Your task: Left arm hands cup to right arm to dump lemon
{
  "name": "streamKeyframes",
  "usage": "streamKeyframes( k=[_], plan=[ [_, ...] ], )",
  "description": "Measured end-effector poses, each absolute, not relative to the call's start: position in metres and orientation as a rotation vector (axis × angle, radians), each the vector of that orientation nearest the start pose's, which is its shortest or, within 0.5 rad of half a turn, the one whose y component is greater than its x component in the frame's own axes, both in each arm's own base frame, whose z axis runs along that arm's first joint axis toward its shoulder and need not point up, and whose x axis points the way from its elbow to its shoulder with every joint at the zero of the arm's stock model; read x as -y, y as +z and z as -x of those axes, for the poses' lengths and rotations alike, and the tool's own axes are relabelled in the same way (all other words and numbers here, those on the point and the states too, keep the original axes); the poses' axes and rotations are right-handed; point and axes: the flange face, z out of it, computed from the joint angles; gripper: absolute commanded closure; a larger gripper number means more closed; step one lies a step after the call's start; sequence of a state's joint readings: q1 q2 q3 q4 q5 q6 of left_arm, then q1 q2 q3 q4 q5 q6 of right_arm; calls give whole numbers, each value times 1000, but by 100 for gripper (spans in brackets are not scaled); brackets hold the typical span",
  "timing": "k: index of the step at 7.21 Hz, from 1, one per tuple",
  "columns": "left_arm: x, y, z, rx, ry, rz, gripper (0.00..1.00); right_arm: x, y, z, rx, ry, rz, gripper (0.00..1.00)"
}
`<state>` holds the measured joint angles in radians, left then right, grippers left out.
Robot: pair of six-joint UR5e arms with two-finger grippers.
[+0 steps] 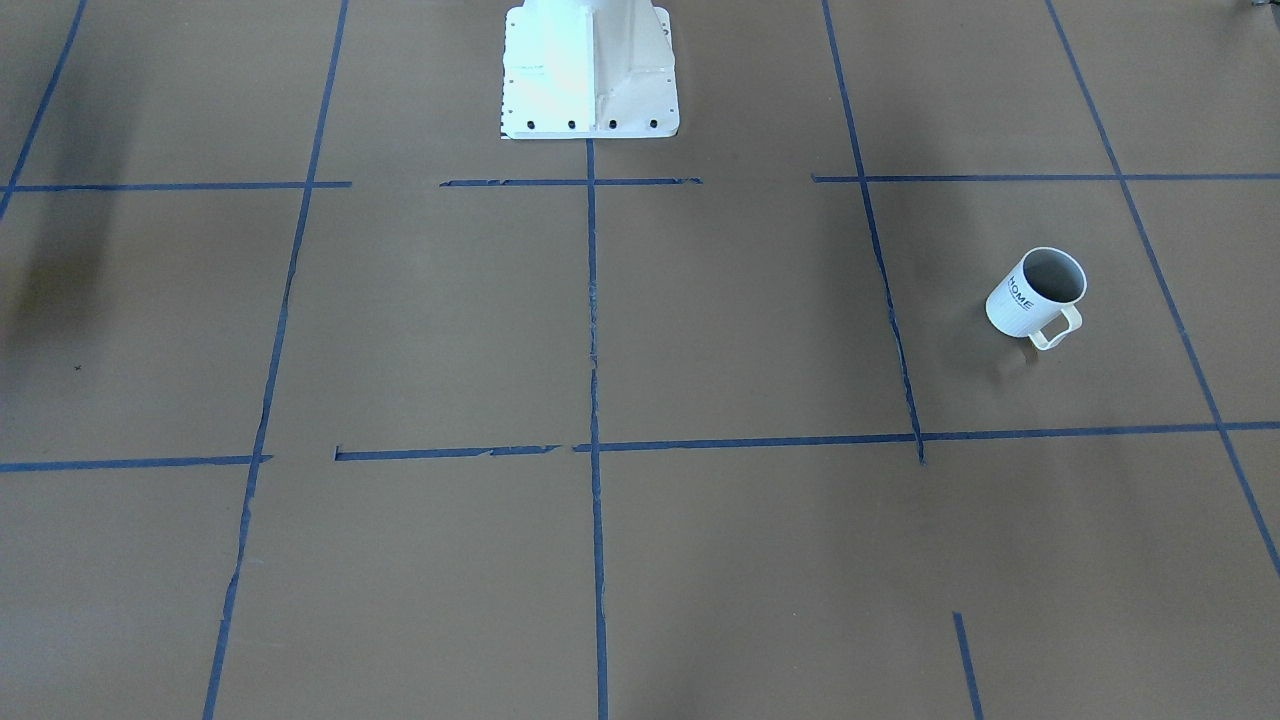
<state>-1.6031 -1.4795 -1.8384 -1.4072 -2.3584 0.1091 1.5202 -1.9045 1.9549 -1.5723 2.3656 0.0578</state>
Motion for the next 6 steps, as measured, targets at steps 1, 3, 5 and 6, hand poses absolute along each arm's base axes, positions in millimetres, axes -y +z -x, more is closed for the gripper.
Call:
streamKeyframes(
  k=[1,3,5,6],
  plan=[
    [446,585,76,-784,78,-67,0,358,609,-44,797,-12,-3,0],
    [443,584,74,-786,79,-63,0,358,609,-44,798,-13,-3,0],
    [440,590,73,-792,74,-49,0,354,611,-44,799,-10,-1,0],
    [440,590,73,-794,75,-48,0,353,611,-44,800,-11,-2,0]
  ],
)
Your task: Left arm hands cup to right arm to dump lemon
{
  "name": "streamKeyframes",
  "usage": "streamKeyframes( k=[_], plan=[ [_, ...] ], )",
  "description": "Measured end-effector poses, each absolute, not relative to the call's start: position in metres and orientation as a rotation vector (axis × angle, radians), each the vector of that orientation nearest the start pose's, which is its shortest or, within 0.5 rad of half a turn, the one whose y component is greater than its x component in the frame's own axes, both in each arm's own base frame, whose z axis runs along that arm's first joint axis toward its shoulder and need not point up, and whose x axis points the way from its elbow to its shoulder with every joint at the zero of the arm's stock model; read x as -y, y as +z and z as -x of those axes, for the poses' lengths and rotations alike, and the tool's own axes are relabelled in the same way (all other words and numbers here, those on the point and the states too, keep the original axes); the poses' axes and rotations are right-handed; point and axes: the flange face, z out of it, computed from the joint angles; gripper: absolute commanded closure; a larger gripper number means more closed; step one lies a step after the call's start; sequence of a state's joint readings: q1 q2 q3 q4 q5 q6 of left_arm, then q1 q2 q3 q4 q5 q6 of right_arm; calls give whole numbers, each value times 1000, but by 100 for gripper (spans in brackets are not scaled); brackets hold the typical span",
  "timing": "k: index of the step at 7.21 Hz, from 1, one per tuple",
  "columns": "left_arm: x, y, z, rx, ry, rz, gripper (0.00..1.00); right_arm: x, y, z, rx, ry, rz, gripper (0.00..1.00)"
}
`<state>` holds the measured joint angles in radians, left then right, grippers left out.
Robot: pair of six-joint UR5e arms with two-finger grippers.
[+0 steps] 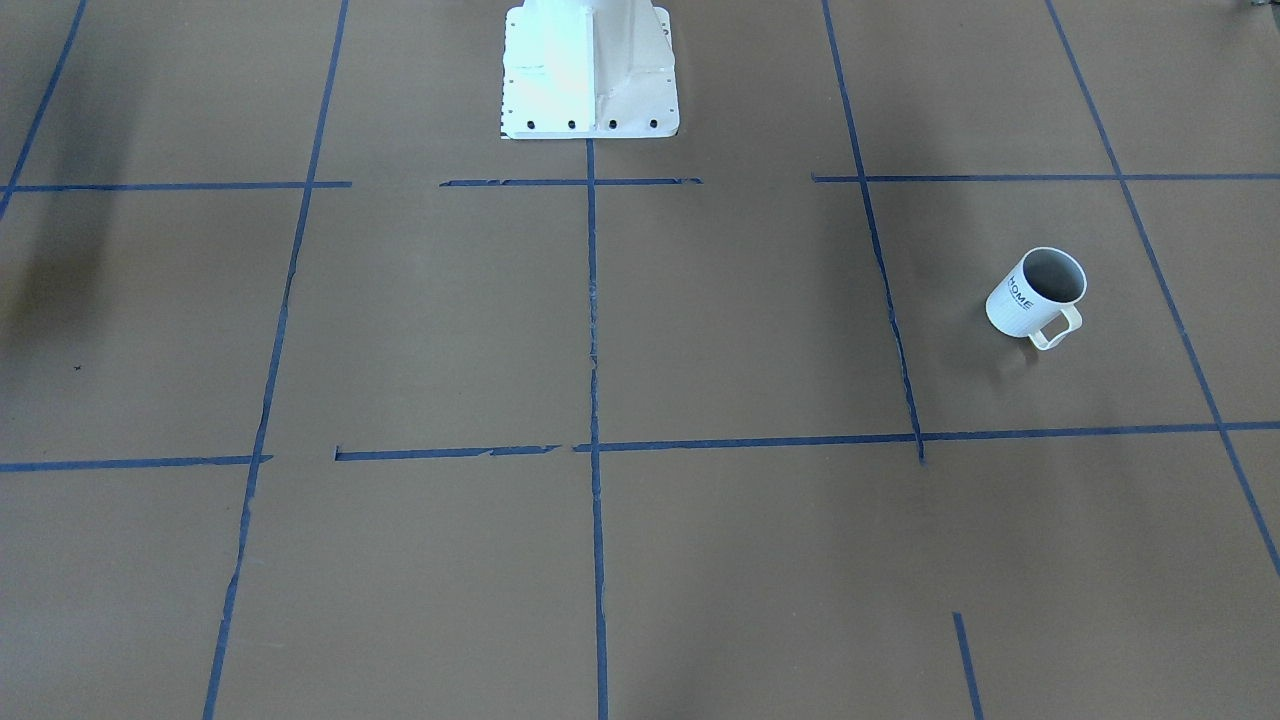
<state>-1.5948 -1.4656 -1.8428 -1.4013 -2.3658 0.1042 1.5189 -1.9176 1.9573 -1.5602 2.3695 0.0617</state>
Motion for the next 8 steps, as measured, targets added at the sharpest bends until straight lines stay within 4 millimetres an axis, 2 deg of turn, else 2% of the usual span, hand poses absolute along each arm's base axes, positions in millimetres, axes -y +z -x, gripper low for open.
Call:
streamKeyframes(
  k=[4,8],
  plan=[
    [440,583,72,-795,82,-66,0,354,608,-42,815,-17,-9,0],
    [441,582,70,-797,86,-64,0,359,601,-40,818,-55,-89,0]
  ],
)
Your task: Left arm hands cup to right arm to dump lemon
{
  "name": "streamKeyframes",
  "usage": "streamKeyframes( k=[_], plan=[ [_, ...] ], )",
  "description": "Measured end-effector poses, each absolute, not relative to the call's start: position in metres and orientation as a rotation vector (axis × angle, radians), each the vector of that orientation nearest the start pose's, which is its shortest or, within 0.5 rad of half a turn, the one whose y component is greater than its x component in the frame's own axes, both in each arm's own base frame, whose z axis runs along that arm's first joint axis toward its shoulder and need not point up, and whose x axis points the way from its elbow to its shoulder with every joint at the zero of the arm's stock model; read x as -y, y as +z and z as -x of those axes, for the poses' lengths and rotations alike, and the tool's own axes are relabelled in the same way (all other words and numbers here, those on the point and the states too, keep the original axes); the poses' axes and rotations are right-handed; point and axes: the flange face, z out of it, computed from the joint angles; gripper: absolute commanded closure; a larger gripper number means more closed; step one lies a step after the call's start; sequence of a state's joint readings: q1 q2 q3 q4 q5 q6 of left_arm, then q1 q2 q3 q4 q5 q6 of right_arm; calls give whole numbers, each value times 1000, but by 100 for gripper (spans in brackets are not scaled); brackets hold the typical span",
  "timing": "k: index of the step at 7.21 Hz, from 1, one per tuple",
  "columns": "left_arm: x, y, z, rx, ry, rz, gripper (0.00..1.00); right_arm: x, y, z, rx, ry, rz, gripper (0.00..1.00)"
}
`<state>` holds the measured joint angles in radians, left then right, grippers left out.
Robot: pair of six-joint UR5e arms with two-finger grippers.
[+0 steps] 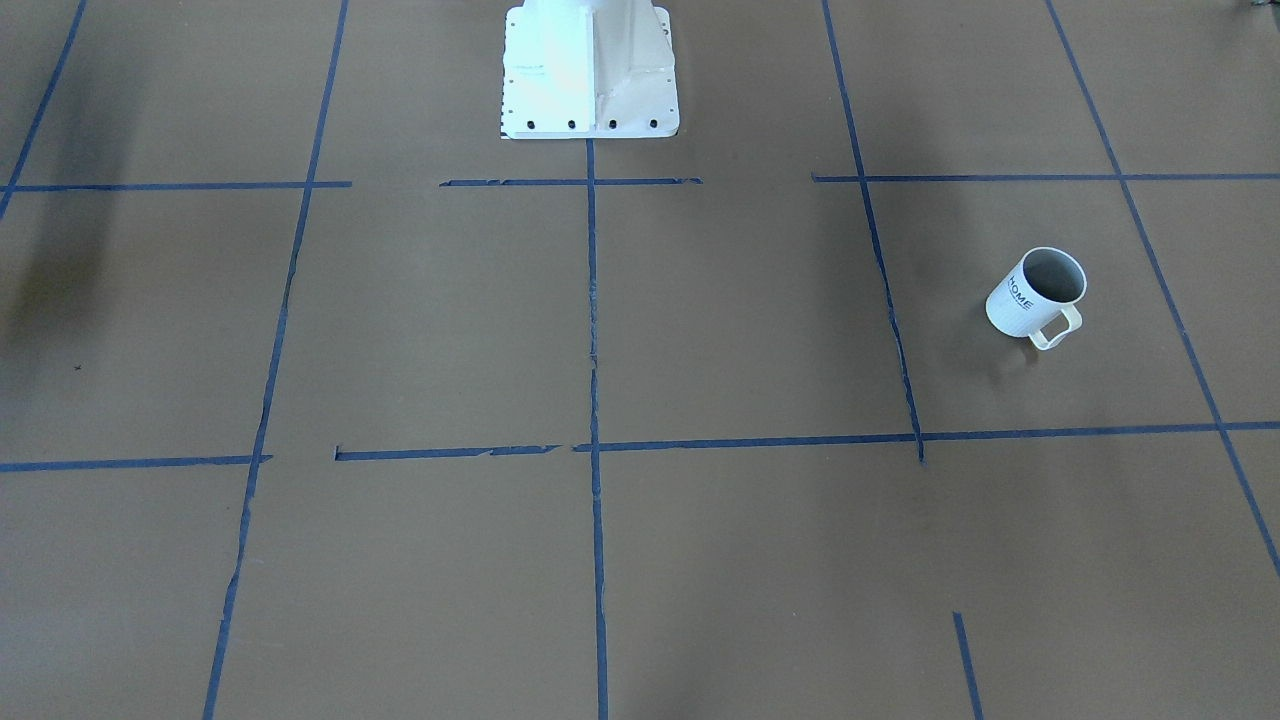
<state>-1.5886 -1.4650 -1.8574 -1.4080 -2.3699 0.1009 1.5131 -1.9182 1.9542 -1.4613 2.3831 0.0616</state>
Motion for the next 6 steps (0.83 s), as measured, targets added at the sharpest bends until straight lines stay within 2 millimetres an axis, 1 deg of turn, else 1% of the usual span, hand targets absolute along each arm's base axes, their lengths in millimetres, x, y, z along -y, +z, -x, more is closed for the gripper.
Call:
streamKeyframes(
  k=[1,4,5,6],
  plan=[
    [442,582,59,-809,72,-40,0,359,602,-40,815,-54,-90,0],
    [442,580,7,-864,-58,90,0,359,602,-39,816,-51,-88,0],
    [436,581,-14,-873,-102,115,0,359,601,-39,821,-50,-87,0],
    [432,580,-39,-881,-155,137,0,359,601,-38,824,-53,-87,0]
  ],
)
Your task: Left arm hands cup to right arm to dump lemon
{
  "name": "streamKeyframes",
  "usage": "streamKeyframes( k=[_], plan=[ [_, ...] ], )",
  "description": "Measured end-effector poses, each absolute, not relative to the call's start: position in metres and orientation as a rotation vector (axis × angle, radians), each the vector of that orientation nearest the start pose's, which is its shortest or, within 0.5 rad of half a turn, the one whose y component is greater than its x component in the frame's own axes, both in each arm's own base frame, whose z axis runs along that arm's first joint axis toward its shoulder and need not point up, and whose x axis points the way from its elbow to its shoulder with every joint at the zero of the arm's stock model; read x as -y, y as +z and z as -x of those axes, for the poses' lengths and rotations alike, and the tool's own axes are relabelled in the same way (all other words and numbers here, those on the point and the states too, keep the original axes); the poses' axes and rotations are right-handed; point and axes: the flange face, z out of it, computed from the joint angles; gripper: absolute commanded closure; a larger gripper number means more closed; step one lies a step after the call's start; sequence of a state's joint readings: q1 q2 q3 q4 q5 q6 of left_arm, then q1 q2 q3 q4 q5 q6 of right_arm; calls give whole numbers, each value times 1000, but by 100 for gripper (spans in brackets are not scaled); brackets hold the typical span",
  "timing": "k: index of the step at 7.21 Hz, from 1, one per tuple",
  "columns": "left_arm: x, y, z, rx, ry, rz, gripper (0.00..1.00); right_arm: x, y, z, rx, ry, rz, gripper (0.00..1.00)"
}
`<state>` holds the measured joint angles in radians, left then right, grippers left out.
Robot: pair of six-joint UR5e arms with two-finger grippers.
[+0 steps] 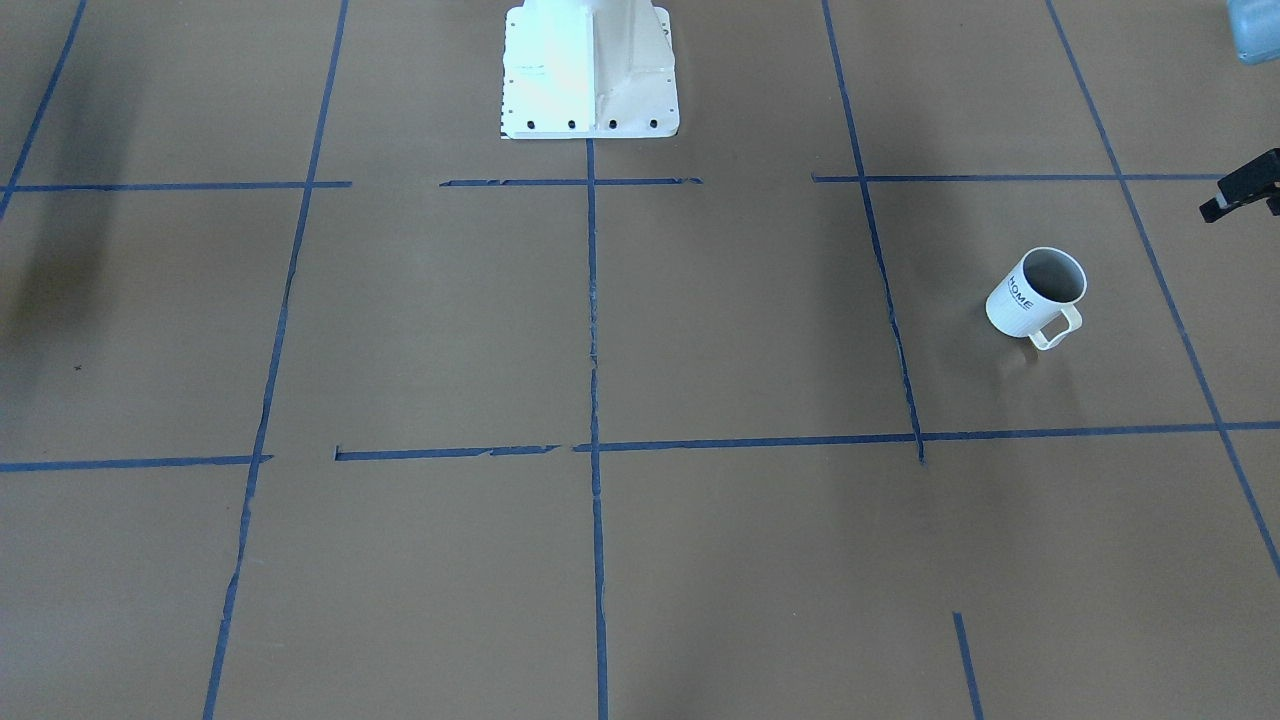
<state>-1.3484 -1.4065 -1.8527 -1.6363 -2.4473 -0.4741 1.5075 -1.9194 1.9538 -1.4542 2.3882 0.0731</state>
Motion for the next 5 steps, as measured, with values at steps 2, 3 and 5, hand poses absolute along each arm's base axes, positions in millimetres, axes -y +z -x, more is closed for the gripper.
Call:
streamKeyframes(
  k=[2,3,5],
  plan=[
    [425,576,-100,-856,-233,161,5,359,601,-36,825,-60,-84,0],
    [422,576,-122,-841,-255,175,7,359,601,-34,825,-64,-83,0],
    [418,578,-143,-832,-263,192,8,359,601,-32,825,-69,-81,0]
  ],
)
